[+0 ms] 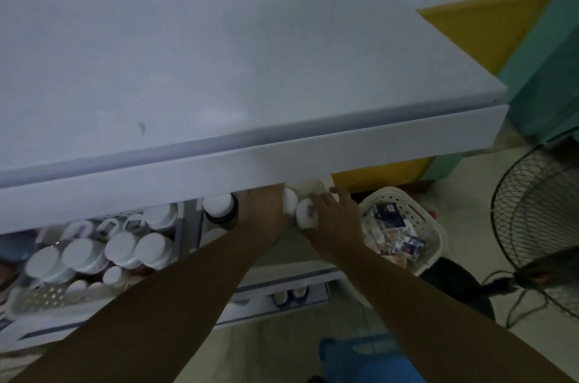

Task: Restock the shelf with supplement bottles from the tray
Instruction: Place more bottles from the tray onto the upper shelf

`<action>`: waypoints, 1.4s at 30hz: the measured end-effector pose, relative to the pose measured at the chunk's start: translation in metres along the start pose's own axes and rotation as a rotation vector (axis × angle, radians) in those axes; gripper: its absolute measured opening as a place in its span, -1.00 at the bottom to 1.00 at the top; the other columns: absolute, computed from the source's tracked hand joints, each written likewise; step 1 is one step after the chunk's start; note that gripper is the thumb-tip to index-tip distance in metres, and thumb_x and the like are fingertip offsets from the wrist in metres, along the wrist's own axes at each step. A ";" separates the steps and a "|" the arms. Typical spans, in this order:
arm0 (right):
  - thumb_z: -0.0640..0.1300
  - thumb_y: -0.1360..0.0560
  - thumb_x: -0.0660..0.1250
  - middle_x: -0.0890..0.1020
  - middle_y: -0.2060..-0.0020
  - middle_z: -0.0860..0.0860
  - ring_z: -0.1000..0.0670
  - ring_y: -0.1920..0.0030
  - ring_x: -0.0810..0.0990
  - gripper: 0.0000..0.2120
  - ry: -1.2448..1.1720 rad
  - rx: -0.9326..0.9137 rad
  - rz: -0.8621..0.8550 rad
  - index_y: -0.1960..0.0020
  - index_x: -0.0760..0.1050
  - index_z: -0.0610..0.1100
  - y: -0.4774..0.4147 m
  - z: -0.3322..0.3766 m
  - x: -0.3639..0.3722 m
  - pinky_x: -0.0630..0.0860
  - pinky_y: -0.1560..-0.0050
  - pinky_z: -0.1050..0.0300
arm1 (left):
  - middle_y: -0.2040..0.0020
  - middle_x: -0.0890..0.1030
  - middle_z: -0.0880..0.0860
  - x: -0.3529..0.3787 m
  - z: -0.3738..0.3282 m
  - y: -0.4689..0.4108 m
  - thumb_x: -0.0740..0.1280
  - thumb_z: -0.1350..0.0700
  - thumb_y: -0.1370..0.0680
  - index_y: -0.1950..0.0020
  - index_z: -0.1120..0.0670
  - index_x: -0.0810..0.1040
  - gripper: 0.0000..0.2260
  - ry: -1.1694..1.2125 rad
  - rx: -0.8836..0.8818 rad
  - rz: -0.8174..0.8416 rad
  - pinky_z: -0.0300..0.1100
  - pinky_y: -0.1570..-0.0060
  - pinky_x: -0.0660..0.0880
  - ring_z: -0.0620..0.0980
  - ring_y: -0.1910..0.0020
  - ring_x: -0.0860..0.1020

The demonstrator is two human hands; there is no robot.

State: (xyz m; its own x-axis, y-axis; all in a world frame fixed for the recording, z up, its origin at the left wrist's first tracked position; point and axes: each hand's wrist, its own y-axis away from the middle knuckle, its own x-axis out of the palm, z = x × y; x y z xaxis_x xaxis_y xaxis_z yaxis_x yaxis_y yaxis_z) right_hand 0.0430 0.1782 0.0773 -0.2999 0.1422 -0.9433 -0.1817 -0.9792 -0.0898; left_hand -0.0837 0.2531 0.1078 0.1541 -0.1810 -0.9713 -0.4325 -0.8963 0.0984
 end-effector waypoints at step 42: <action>-0.01 -0.30 0.40 0.66 -0.06 -0.18 -0.17 -0.08 0.63 -0.55 -1.587 -0.442 0.711 -0.13 0.53 -0.18 0.199 0.532 -0.196 0.56 -0.08 -0.13 | -0.05 0.69 0.12 -0.351 0.289 0.519 0.44 0.07 -0.35 -0.09 0.01 0.61 -0.69 1.335 -0.045 -0.512 0.05 0.03 0.61 0.12 -0.01 0.66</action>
State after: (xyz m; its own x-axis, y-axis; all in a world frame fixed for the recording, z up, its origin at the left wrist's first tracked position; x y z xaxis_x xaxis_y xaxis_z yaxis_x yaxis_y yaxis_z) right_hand -0.4325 0.0322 0.4144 -0.7704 -0.5526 0.3179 0.5286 -0.8325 -0.1661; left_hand -0.6188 -0.0313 0.4368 0.9982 -0.0552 0.0239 -0.0506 -0.9853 -0.1632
